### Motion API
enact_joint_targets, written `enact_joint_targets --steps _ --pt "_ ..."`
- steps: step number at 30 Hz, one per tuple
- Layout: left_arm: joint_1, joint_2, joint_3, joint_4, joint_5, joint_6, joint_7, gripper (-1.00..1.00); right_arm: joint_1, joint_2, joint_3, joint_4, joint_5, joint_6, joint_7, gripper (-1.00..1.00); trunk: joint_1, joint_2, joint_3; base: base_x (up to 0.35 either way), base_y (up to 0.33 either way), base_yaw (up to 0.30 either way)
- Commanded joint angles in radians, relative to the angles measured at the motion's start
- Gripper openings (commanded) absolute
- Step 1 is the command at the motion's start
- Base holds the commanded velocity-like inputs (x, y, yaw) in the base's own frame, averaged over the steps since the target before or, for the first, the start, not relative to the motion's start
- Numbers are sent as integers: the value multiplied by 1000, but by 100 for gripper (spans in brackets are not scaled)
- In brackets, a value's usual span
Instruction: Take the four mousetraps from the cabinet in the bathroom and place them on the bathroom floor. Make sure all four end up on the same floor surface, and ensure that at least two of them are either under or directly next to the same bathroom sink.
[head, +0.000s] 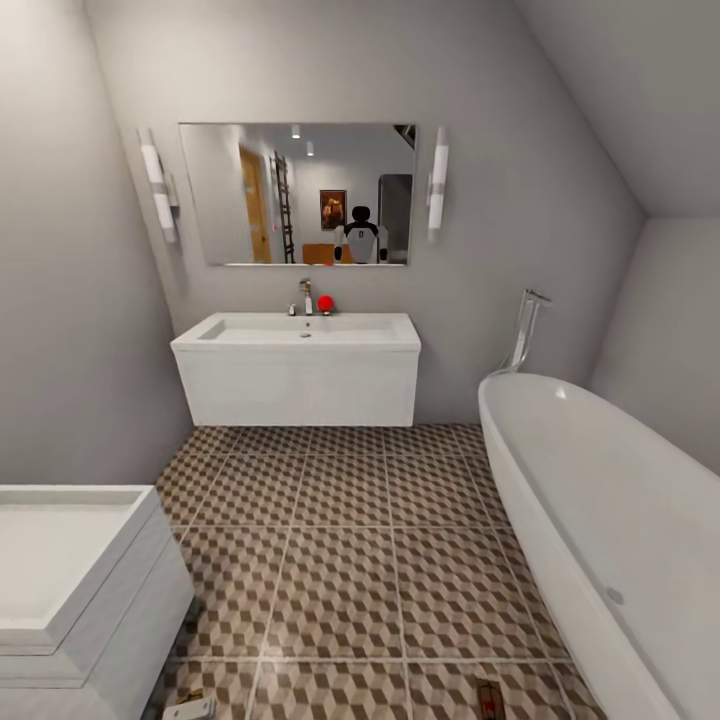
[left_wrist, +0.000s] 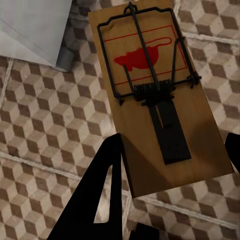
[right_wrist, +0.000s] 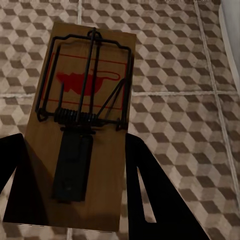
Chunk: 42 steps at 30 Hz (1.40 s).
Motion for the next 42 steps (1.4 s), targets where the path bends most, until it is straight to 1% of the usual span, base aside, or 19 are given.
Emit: enact_joint_targets --steps 1,42 --pt "-1 -1 -9 4 6 -6 0 -100 -1 0 1 1 -6 -3 2 -100 0 0 -1 141 0 0" --pt "-1 0 -8 4 6 -4 0 -100 -1 0 2 2 -6 -3 2 -100 0 0 -1 325 0 0"
